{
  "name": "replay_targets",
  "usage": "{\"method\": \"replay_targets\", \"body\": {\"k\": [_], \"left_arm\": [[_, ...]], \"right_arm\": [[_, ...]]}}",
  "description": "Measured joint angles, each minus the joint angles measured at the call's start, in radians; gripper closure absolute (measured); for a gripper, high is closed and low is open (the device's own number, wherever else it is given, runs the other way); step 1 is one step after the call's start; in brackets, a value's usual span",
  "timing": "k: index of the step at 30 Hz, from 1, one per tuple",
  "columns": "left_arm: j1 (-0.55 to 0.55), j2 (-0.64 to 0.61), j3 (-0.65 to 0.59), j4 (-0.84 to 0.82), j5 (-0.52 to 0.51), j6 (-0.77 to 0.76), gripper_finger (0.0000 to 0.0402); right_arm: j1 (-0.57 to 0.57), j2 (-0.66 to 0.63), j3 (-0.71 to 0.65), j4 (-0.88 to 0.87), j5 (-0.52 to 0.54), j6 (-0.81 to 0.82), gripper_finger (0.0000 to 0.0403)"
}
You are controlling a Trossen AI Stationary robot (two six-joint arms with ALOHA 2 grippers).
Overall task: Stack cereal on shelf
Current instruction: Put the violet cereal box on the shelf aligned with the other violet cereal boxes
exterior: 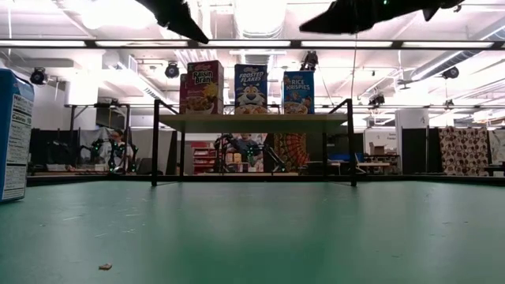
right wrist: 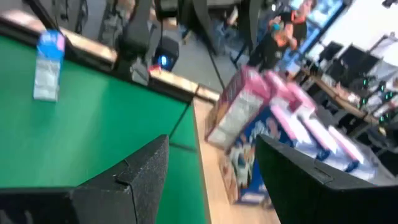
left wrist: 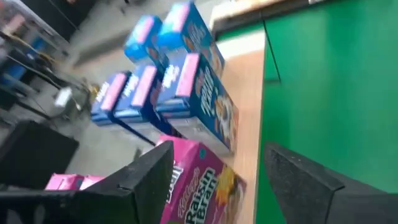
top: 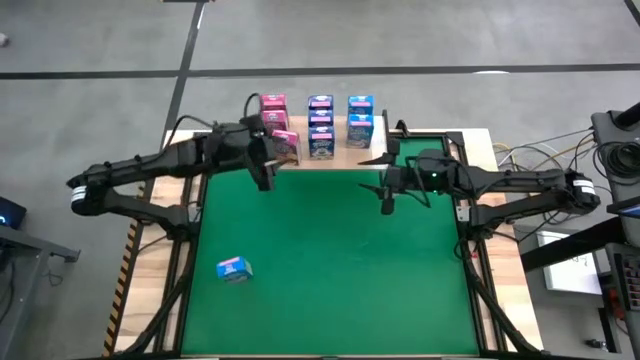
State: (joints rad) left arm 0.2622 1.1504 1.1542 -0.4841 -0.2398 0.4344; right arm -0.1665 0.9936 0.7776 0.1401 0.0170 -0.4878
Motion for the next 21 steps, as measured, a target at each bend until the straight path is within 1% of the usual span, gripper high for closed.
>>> {"method": "replay_targets", "body": {"k": [4, 8, 12, 16, 21], "left_arm": [[0.022, 0.063, 0.124, -0.144, 0.007, 0.017, 0.0157], [0.058, 0.1, 0.208, -0.206, 0.037, 0.036, 0.0144], [0.119, 0.134, 0.258, -0.236, 0.109, 0.057, 0.0141], [0.206, 0.184, 0.313, -0.272, 0.233, 0.082, 0.0141], [0.29, 0.265, 0.375, -0.32, 0.35, 0.105, 0.0141]], "right_arm": [[0.0, -0.02, 0.0, 0.021, -0.028, -0.009, 0.0174], [0.0, -0.022, 0.0, 0.008, -0.028, -0.013, 0.0174], [0.0, -0.023, 0.0, -0.035, -0.029, -0.03, 0.0174], [-0.003, -0.032, 0.0, -0.068, -0.046, -0.029, 0.0174], [-0.004, -0.036, -0.001, -0.086, -0.052, -0.029, 0.0174]]}}
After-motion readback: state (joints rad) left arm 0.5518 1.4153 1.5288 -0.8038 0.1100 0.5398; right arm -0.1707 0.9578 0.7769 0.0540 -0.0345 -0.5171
